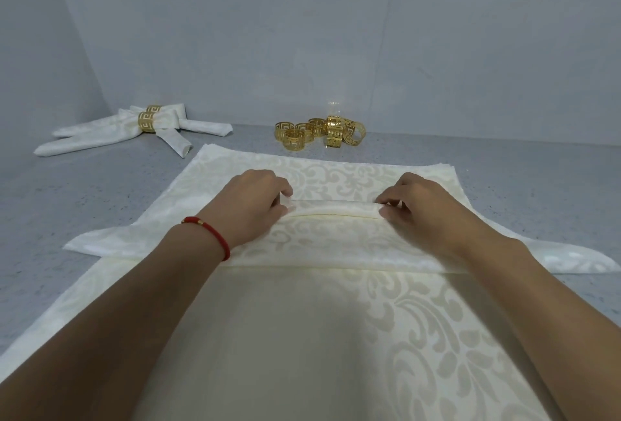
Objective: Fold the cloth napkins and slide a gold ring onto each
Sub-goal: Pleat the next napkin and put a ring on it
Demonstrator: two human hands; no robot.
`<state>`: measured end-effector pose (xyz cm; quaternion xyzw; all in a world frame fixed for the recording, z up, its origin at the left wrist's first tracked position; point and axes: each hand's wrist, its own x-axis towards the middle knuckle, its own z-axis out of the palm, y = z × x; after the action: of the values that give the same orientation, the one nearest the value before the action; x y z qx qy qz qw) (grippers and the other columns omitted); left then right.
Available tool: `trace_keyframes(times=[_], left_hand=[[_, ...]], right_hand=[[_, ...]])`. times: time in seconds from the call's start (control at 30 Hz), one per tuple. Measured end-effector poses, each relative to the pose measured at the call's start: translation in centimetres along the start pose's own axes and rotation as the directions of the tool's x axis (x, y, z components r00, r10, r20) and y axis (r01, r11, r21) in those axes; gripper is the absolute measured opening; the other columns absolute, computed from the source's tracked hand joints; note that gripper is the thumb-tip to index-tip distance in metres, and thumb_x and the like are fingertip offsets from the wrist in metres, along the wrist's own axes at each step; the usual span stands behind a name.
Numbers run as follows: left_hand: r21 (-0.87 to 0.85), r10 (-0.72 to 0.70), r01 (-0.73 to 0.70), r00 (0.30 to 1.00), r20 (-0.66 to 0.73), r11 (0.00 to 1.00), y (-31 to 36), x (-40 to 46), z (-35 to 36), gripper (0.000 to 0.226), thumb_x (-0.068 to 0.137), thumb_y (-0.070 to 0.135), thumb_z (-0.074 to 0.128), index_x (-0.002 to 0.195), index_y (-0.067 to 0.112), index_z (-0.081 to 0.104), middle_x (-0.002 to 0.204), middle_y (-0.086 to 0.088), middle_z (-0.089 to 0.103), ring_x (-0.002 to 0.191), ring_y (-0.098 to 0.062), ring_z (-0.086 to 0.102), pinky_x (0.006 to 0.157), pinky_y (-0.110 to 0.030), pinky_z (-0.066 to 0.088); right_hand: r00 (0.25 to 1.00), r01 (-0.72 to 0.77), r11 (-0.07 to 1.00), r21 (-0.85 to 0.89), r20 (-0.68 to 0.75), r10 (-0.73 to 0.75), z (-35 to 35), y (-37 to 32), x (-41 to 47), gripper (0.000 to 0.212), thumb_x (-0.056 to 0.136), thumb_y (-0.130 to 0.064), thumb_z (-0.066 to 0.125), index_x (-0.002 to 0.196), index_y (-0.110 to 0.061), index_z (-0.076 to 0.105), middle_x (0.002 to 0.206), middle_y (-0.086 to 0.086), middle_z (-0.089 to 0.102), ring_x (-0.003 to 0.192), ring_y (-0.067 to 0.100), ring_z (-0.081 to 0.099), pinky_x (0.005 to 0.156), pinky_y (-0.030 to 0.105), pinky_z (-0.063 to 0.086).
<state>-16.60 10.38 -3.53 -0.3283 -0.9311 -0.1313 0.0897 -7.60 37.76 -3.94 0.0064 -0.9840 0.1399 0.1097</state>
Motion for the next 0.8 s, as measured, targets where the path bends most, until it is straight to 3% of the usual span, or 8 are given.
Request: trace_keyframes(times=[0.13, 0.23, 0.3, 0.4, 0.5, 0.63, 0.7, 0.8], left_hand=[[0.069, 0.018, -0.018, 1.0, -0.003, 0.997, -0.3, 0.2, 0.8, 0.014, 0.097, 0.024, 0.059, 0.106, 0.018, 0.068, 0.112, -0.001, 0.054, 0.107, -0.021, 0.049, 0.089, -0.035, 0.042], [0.163, 0.068, -0.049, 0.992, -0.111, 0.985, -0.2, 0.1, 0.8, 0.004, 0.096, 0.022, 0.06, 0.099, 0.023, 0.062, 0.1, 0.006, 0.06, 0.098, -0.022, 0.052, 0.08, -0.038, 0.037], [0.213, 0.115, -0.078, 0.979, -0.17, 0.974, 0.1, 0.2, 0.7, 0.008, 0.092, 0.016, 0.062, 0.094, 0.023, 0.06, 0.091, 0.007, 0.06, 0.091, -0.023, 0.055, 0.076, -0.037, 0.033], [0.267, 0.139, -0.11, 0.986, -0.093, 0.957, 0.4, 0.2, 0.2, 0.023, 0.087, 0.005, 0.059, 0.091, 0.027, 0.057, 0.088, 0.009, 0.057, 0.088, -0.019, 0.055, 0.075, -0.033, 0.029], [0.186, 0.077, -0.089, 0.995, 0.07, 0.979, 0.6, -0.3, -1.0, 0.03, 0.088, 0.006, 0.055, 0.102, 0.03, 0.065, 0.103, 0.011, 0.059, 0.099, -0.015, 0.056, 0.083, -0.031, 0.04], [0.053, 0.023, -0.026, 0.998, 0.05, 0.998, 0.4, -0.3, -1.3, 0.025, 0.099, 0.017, 0.052, 0.115, 0.024, 0.07, 0.108, 0.004, 0.066, 0.101, -0.018, 0.059, 0.083, -0.029, 0.044], [0.038, 0.027, -0.03, 0.996, 0.081, 0.999, 0.3, -0.3, -1.0, 0.016, 0.098, 0.019, 0.056, 0.106, 0.017, 0.07, 0.104, -0.003, 0.066, 0.095, -0.022, 0.06, 0.084, -0.034, 0.047], [-0.008, 0.002, -0.002, 0.994, 0.108, 1.0, 0.1, -0.3, -0.8, 0.01, 0.095, 0.019, 0.059, 0.091, 0.012, 0.066, 0.094, -0.003, 0.062, 0.092, -0.021, 0.055, 0.081, -0.034, 0.046]], right_hand=[[1.0, 0.003, 0.998, -0.062, -0.014, -0.003, -0.3, -0.4, 0.0, 0.006, 0.095, -0.023, 0.058, 0.095, -0.026, 0.063, 0.102, -0.011, 0.061, 0.106, 0.019, 0.049, 0.097, 0.043, 0.04], [0.997, 0.045, 0.989, -0.142, -0.056, -0.053, -0.5, -0.7, -0.1, 0.007, 0.09, -0.021, 0.055, 0.09, -0.027, 0.057, 0.087, -0.014, 0.061, 0.093, 0.017, 0.05, 0.09, 0.038, 0.037], [0.994, 0.082, 0.978, -0.193, -0.058, -0.095, -0.5, -0.7, -0.1, 0.01, 0.09, -0.019, 0.056, 0.091, -0.028, 0.052, 0.088, -0.013, 0.058, 0.089, 0.018, 0.051, 0.087, 0.037, 0.037], [0.994, 0.108, 0.965, -0.239, 0.045, -0.1, -1.2, -0.6, -0.3, 0.019, 0.089, -0.018, 0.057, 0.094, -0.034, 0.049, 0.096, -0.014, 0.054, 0.094, 0.015, 0.049, 0.091, 0.037, 0.038], [0.986, 0.106, 0.97, -0.217, 0.148, -0.074, -2.1, -0.9, -1.0, 0.013, 0.087, -0.03, 0.06, 0.096, -0.037, 0.054, 0.099, -0.016, 0.054, 0.096, 0.009, 0.051, 0.092, 0.035, 0.038], [0.993, 0.071, 0.995, -0.069, 0.103, -0.064, -1.9, -0.6, -0.6, 0.008, 0.099, -0.033, 0.057, 0.104, -0.03, 0.063, 0.092, -0.014, 0.057, 0.087, 0.009, 0.053, 0.086, 0.035, 0.043], [0.987, 0.045, 0.998, -0.051, 0.16, -0.036, -1.8, -0.4, -0.3, 0.015, 0.101, -0.034, 0.059, 0.114, -0.029, 0.066, 0.1, -0.011, 0.054, 0.095, 0.01, 0.049, 0.094, 0.038, 0.044], [0.98, 0.036, 0.998, -0.046, 0.197, -0.027, -2.2, -0.1, -0.3, 0.011, 0.099, -0.034, 0.064, 0.105, -0.025, 0.068, 0.102, -0.011, 0.056, 0.101, 0.013, 0.051, 0.095, 0.037, 0.044]])
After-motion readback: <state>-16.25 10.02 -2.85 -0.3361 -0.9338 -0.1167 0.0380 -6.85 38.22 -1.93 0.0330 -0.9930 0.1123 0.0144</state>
